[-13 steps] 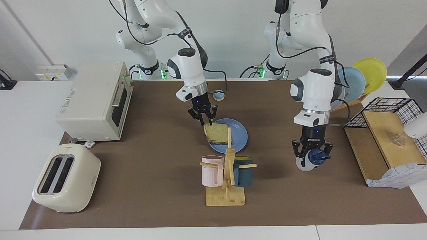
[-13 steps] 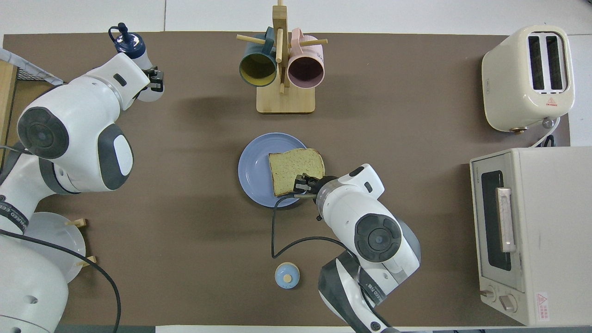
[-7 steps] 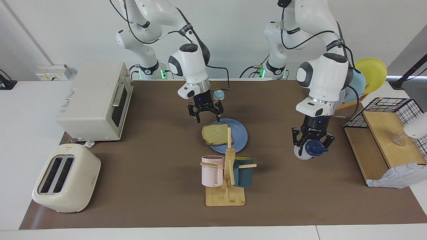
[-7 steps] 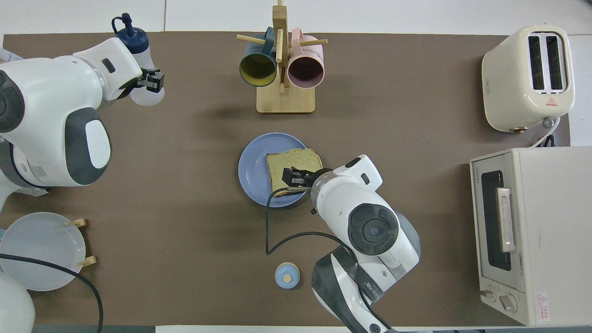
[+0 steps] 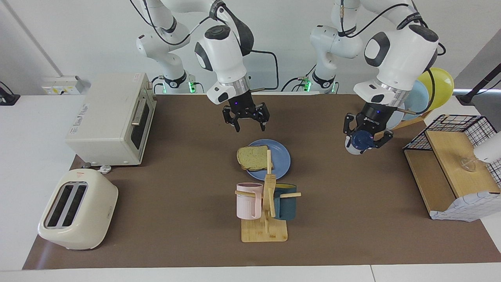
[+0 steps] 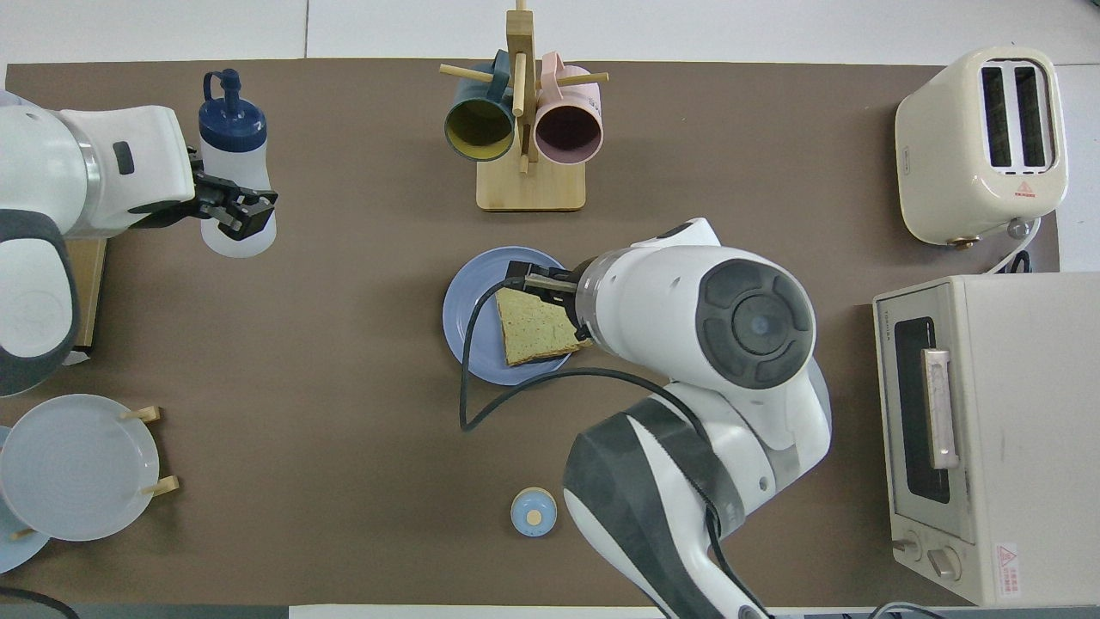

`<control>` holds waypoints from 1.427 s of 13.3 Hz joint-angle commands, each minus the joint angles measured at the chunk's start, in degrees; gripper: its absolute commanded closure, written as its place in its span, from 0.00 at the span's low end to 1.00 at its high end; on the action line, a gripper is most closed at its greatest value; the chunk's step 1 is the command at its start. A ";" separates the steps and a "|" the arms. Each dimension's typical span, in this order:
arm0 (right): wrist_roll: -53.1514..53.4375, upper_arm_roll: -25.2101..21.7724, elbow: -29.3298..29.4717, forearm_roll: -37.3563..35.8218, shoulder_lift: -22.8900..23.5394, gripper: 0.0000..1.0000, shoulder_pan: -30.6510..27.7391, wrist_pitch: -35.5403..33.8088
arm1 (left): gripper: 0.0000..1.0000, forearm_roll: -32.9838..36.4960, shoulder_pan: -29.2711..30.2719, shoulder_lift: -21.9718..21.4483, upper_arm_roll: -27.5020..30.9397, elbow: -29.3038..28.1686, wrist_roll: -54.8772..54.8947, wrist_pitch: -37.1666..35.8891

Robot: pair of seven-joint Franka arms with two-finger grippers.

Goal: Put bread on plate and add seasoning
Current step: 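Lift the bottle with the left gripper toward the plate, then grasp the blue cap with the right gripper while the left gripper holds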

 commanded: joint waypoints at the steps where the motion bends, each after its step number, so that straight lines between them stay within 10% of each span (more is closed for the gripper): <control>1: -2.86 0.47 7.17 6.53 1.75 0.00 -3.53 -6.48 | 1.00 0.02 -0.38 -4.69 -0.78 -1.31 8.55 -7.86; 13: 0.30 1.69 15.02 21.22 -2.73 0.00 -3.62 -16.70 | 1.00 -0.34 -4.25 -8.83 -5.09 -1.92 27.81 -25.03; 19: 4.17 3.72 15.11 21.14 -4.22 0.31 -0.90 -13.89 | 1.00 0.19 -4.25 -11.21 -7.29 -7.37 29.32 -18.35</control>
